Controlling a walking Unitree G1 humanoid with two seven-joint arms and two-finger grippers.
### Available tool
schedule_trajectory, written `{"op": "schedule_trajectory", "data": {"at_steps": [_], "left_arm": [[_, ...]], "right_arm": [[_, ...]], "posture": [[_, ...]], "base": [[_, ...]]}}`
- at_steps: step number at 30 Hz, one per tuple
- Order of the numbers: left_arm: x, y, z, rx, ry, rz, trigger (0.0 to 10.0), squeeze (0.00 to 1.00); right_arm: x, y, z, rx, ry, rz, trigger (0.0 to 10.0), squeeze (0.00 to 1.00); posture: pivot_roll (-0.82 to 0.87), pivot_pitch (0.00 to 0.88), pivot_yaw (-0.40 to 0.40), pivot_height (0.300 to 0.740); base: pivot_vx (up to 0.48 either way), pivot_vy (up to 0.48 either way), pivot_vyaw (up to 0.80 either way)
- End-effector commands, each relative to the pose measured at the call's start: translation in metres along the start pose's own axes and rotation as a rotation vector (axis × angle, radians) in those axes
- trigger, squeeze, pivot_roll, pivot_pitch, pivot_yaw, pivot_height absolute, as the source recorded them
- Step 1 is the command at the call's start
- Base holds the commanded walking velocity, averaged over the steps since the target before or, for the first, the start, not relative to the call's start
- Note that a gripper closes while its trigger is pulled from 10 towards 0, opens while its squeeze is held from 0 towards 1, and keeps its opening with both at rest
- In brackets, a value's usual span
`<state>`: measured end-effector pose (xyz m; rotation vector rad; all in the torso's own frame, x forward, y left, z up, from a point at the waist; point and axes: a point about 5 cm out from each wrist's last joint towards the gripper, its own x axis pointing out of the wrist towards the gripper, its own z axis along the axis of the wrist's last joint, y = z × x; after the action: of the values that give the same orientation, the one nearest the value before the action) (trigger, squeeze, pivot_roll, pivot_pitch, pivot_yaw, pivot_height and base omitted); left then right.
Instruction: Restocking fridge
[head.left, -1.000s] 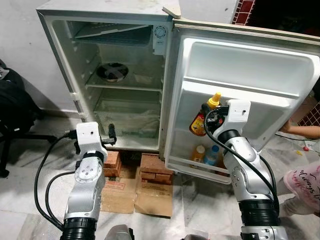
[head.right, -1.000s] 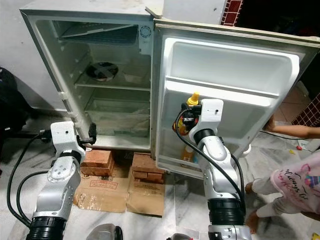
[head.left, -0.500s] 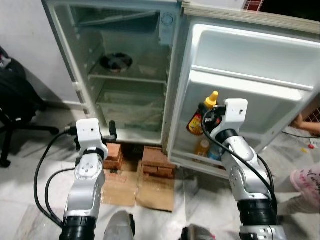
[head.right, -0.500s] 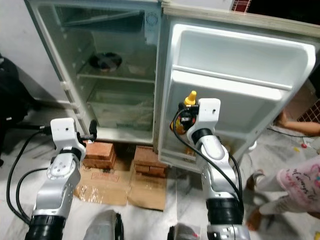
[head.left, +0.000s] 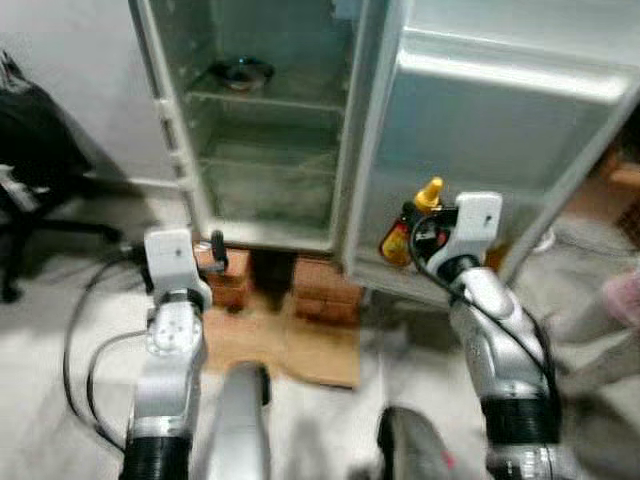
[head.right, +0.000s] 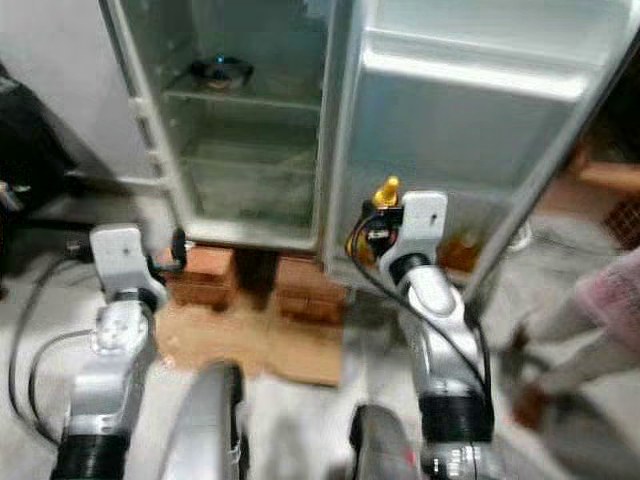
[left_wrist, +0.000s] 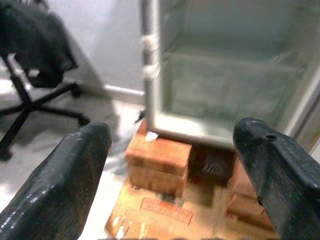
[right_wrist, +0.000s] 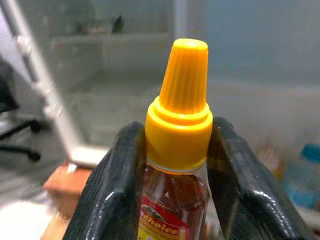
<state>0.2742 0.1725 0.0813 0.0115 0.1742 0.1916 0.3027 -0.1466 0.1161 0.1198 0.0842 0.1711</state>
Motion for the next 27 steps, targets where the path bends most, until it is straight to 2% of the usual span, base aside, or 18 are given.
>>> {"op": "schedule_trajectory", "data": {"at_steps": [1, 7, 21, 27], "left_arm": [[0.0054, -0.004, 0.0173, 0.003, -0.065, -0.011, 10.0, 0.0], [0.0054, -0.0037, 0.0179, -0.005, -0.072, -0.008, 10.0, 0.0], [0.0071, -0.0026, 0.0175, -0.016, -0.069, -0.005, 10.0, 0.0], [0.0076, -0.003, 0.0176, -0.018, -0.069, -0.004, 10.0, 0.0]], "right_arm": [[0.0041, 0.0013, 0.0216, -0.012, -0.086, 0.01, 10.0, 0.0], [0.0037, 0.0017, 0.0216, -0.011, -0.09, 0.011, 10.0, 0.0], [0.0053, 0.0038, 0.022, -0.016, -0.095, 0.028, 10.0, 0.0], [0.0058, 0.006, 0.0223, -0.018, -0.097, 0.043, 10.0, 0.0]], "posture": [[0.01, 0.0, -0.021, 0.608], [0.01, 0.0, -0.019, 0.608], [0.01, 0.0, -0.018, 0.608], [0.01, 0.0, -0.018, 0.608]], "base": [[0.0, 0.0, 0.0], [0.0, 0.0, 0.0], [0.388, 0.0, 0.0], [0.391, 0.262, 0.0]]}}
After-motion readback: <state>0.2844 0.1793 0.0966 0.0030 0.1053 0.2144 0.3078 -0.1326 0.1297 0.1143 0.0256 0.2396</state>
